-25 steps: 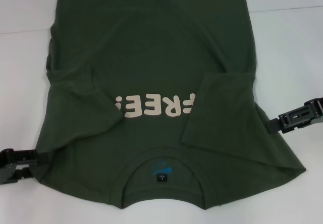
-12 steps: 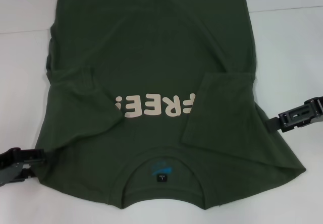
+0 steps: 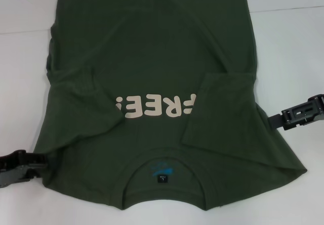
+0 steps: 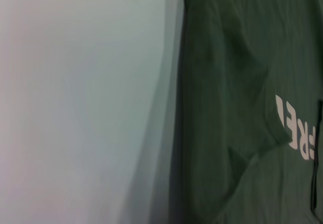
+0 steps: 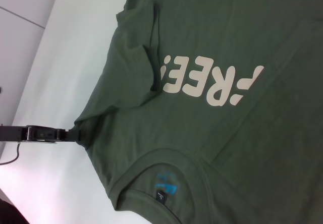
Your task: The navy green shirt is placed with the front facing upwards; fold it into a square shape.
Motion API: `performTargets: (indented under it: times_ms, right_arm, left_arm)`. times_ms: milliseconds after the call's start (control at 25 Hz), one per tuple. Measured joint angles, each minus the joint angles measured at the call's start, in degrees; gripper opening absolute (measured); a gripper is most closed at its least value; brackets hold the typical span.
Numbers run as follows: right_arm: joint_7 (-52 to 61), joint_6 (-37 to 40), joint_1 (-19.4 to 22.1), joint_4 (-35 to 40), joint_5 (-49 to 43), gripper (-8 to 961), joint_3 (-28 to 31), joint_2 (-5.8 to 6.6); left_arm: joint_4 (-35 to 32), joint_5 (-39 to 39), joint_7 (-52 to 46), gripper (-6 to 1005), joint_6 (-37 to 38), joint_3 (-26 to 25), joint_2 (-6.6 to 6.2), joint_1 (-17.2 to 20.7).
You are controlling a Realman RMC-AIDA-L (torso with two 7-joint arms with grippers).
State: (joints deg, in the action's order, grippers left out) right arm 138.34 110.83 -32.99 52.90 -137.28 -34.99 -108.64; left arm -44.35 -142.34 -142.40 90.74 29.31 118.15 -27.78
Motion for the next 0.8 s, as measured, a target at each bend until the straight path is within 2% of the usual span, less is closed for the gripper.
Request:
performTargets:
  times_ms: [480, 680, 800]
  right_arm:
    - [-0.01, 0.52, 0.05, 0.00, 0.09, 819, 0.46, 0.01]
    - [-0.49, 0.51, 0.13, 0.01, 0.09, 819, 0.85, -0.13]
    - [-0.76, 0.51, 0.35, 0.01, 0.00, 819, 0.54, -0.19]
  left_arm:
    - [-0.13, -0.12, 0.02, 150, 0.45, 0.31, -0.12, -0.31]
    - [0.00, -0.17, 0.70, 32, 0.48, 0.23, -0.39, -0.30]
    - [0.03, -0.11, 0.80, 32, 0.73, 0.04, -0.50, -0.31]
